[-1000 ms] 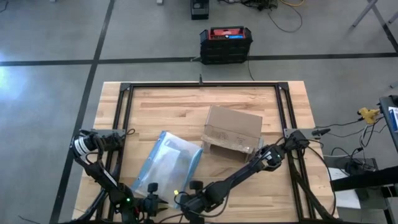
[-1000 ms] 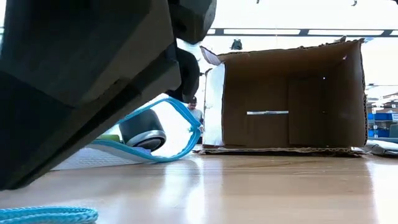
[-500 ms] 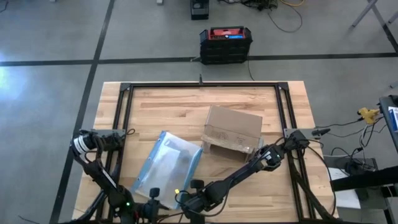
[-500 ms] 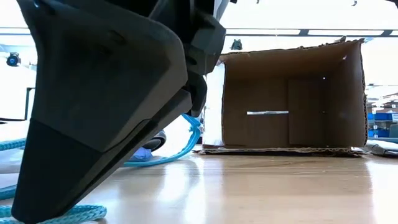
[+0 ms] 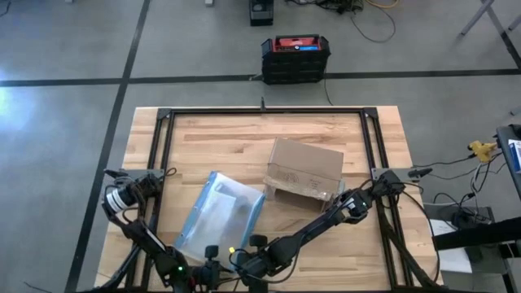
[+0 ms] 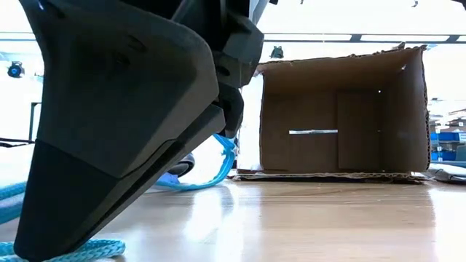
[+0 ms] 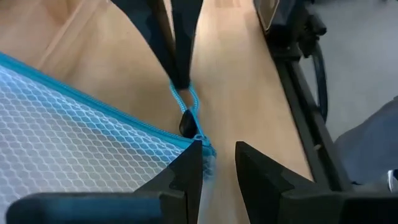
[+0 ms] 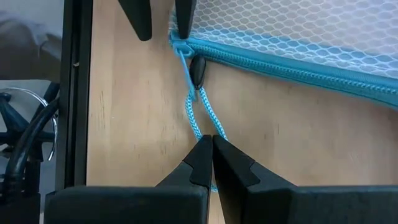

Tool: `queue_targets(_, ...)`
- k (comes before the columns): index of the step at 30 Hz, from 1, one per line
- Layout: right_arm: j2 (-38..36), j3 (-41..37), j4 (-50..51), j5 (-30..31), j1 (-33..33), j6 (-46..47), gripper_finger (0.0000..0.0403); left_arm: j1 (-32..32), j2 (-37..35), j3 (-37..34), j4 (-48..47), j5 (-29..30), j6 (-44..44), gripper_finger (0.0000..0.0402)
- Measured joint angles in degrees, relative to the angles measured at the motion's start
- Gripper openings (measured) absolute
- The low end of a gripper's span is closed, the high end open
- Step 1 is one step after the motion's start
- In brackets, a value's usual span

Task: Unpack boxes
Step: Close the transparent zip bag

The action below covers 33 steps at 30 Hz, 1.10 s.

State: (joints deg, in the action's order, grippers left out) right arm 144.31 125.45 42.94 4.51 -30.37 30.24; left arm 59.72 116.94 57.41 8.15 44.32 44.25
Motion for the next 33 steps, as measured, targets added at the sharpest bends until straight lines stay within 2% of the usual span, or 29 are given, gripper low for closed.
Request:
queue_targets(5, 0.0, 0.0, 0.6, 0.0, 0.2, -0.1, 0.0000, 0.8, 0.5, 0.0, 0.0, 0.1, 1.8, 0.0080)
queue_targets(20, -1.4, 0.0, 14.2, -0.5, 3.1, -3.8, 0.0000, 3.0, 2.5, -0.4, -0.3, 0.7, 5.8, 0.0080)
queue_targets(31, -2.0, -0.1, 25.8, 3.9, 8.6, -10.1, 0.0000, 6.4, 4.1, -0.4, 0.0, 2.9, 11.5, 0.0080)
queue_targets(33, -2.2, -0.2, 28.6, 6.4, 9.9, -11.5, 0.0000, 7.3, 4.1, -0.4, -0.3, 3.1, 12.9, 0.0080)
